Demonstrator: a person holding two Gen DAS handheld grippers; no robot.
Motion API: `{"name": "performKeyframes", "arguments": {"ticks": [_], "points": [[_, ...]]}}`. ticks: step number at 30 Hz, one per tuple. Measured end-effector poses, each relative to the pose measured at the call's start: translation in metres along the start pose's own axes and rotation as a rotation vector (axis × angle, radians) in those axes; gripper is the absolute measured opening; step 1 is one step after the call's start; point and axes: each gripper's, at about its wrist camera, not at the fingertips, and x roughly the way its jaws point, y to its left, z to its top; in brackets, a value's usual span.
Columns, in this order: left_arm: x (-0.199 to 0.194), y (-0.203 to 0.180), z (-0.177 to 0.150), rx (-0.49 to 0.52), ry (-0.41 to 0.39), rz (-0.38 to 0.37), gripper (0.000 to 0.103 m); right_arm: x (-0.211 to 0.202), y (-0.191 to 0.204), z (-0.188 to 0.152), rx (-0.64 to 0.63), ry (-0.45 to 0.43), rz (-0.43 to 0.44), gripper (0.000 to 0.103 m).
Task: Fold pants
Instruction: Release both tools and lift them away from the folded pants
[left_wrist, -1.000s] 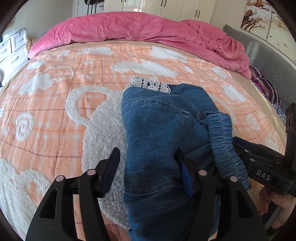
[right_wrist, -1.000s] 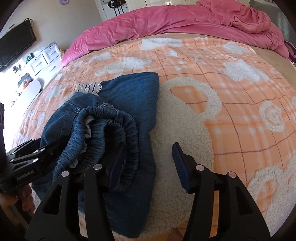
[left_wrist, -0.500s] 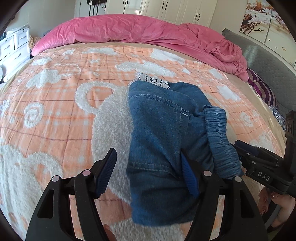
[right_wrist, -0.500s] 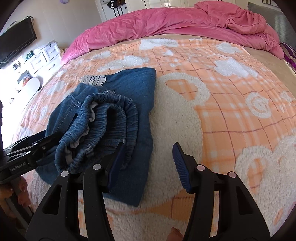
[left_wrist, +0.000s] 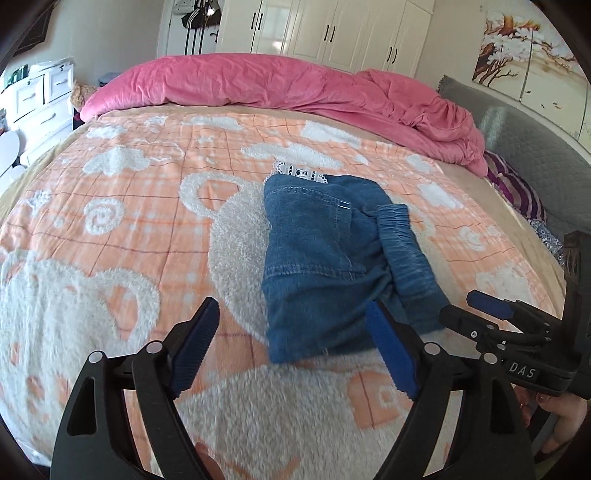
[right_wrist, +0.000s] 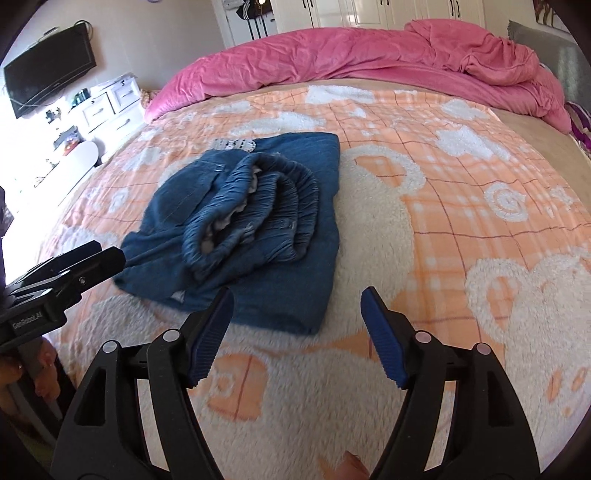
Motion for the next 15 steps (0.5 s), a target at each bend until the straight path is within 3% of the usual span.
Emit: {"name": "performKeyframes", "arguments": {"ticks": [15], "points": [[-0.050,-0.013,-0.028,0.051,-0.067,-0.014,0.097,-0.052,0.009,-0.026,0.009,-0.102,0.023,0.083]]}}
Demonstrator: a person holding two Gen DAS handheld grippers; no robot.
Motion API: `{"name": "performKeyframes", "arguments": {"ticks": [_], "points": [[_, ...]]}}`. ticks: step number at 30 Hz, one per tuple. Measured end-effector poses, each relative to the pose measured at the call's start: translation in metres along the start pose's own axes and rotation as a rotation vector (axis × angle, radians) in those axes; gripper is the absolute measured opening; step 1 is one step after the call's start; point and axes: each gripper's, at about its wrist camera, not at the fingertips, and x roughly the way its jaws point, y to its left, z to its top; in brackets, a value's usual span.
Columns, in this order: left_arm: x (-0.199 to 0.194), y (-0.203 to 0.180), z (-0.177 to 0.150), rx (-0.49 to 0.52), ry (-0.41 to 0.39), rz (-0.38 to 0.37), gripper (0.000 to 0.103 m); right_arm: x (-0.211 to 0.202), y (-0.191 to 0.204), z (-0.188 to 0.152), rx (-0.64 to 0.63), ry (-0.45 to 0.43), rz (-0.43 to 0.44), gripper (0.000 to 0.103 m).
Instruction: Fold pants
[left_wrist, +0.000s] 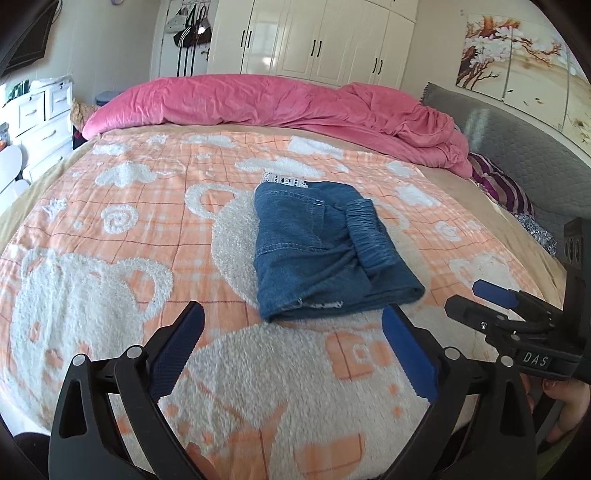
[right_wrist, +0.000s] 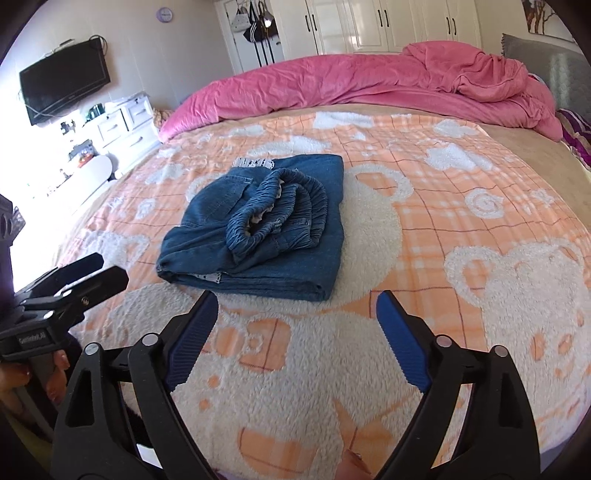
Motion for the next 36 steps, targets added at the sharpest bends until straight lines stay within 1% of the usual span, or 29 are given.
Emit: {"name": "performKeyframes", "arguments": {"ticks": [3,8,14,26,30,36], "points": [[-0.007,-0.004,-0.004,0.012,-0.009,0.000,0.098,-0.009,-0.001,-0.003,0.011,-0.019,0.001,0.087],[-0.017,-0.007,-0.009,0.015,-0.020,0.003,0.098,-0.024,-0.002,-0.011,0.019,-0.048,-0.001,0.090],[-0.027,-0.010,-0.014,0.024,-0.035,0.004,0.098,-0.046,-0.002,-0.019,0.014,-0.103,-0.015,0.093],[-0.048,-0.018,-0.025,0.027,-0.048,0.001,0.098,-0.079,0.004,-0.025,-0.010,-0.156,-0.012,0.094],[-0.055,-0.019,-0.030,0.022,-0.051,0.001,0.098,-0.084,0.006,-0.026,-0.020,-0.165,-0.016,0.094],[-0.056,-0.020,-0.041,0.010,-0.032,-0.008,0.098,-0.088,0.008,-0.032,-0.021,-0.168,-0.018,0.094]]}}
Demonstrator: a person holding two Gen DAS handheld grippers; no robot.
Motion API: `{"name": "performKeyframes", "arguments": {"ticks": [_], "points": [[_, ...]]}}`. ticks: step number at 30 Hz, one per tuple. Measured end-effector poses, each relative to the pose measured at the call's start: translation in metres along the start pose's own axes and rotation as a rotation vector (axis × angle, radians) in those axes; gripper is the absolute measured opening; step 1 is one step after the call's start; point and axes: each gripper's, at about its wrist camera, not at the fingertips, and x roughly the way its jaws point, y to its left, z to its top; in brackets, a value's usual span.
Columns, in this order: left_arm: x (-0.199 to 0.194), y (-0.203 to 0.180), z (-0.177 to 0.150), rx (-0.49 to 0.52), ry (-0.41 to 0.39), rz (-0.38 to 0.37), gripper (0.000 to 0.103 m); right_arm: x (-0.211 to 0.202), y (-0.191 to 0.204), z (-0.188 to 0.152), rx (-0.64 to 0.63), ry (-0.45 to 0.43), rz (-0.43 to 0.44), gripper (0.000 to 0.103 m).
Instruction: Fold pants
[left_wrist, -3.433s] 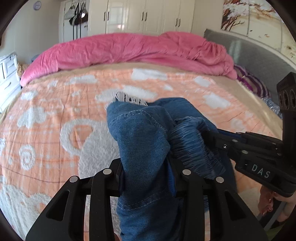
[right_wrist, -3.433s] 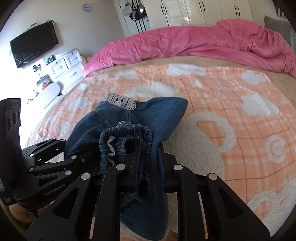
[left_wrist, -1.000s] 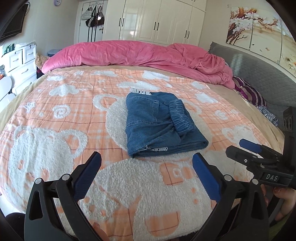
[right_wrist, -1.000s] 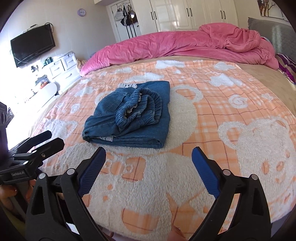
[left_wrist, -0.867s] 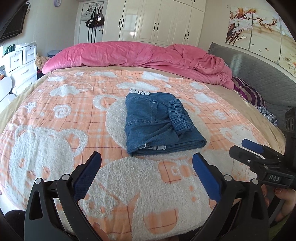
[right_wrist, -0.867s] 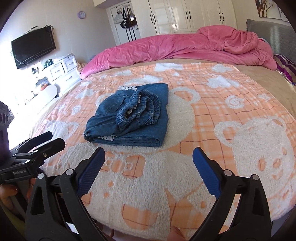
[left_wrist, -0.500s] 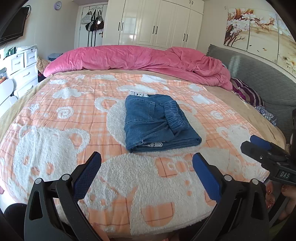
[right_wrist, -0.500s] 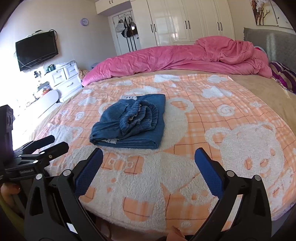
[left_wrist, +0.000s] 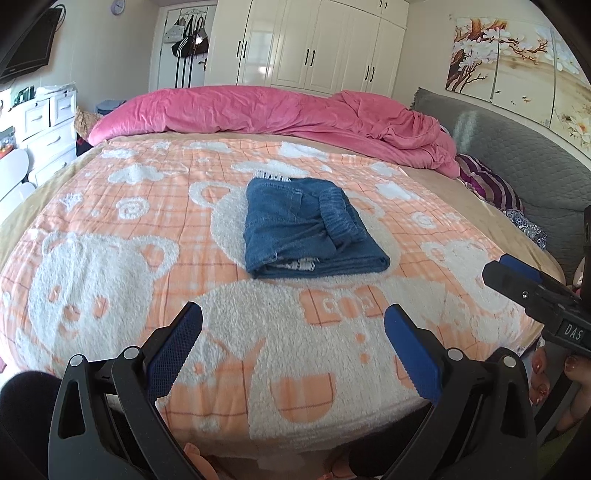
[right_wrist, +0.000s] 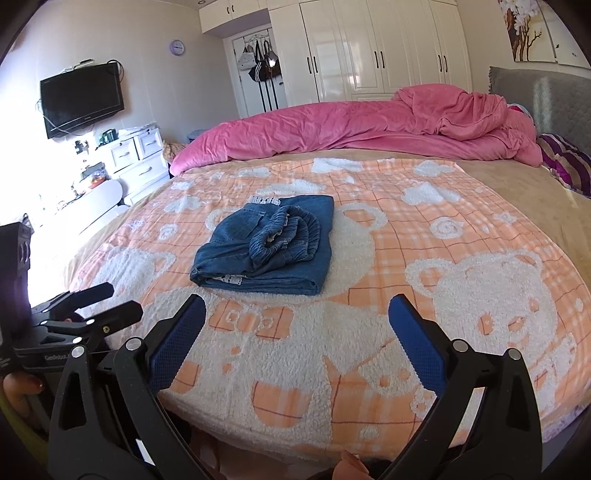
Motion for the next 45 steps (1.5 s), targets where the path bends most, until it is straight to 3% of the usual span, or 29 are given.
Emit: {"name": "performKeyframes", "arguments": {"ticks": [14,23,45], "points": [[0.010,0.001,-0.013,0.000,-0.009,0.017,0.098,-0.003,-0.003,-0.010,-0.016,-0.037,-0.016,0.094],[0.037,0.010,-0.022,-0.018,0.068,0.024,0.098,0.025,-0.006,-0.026,-0.010,0.059,-0.039,0.094],[0.051,0.014,-0.024,-0.030,0.109,0.019,0.098,0.042,-0.006,-0.033,-0.011,0.106,-0.048,0.094]]}}
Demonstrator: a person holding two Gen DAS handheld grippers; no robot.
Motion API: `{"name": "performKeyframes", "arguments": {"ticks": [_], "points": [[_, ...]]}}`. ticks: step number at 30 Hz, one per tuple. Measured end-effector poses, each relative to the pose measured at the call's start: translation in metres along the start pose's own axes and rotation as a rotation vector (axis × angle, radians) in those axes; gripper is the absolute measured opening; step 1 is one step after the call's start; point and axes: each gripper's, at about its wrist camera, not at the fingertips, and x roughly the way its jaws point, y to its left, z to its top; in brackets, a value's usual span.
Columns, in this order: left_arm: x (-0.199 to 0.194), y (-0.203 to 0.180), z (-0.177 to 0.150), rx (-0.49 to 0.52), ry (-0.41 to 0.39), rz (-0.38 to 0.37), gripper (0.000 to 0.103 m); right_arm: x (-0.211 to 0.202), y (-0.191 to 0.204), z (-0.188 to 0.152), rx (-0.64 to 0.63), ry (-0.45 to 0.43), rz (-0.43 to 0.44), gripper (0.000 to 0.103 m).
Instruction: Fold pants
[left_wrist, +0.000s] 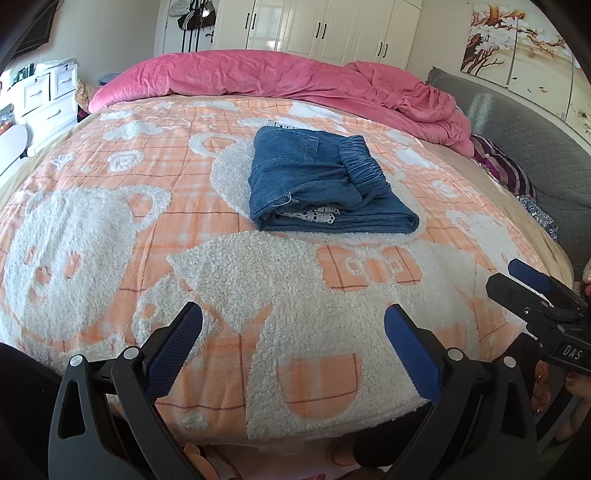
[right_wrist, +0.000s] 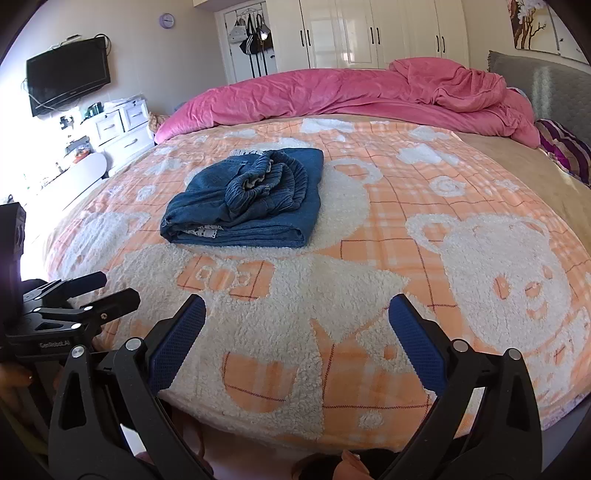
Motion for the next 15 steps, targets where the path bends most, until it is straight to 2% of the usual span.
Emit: {"name": "performKeyframes", "arguments": {"ticks": [15], "points": [[0.0002,-0.0003,0.0012,-0.001,0.006,0.006,0.098,0.0003,-0.0020,-0.0010,0.008,0.010,-0.014,0.094]]}}
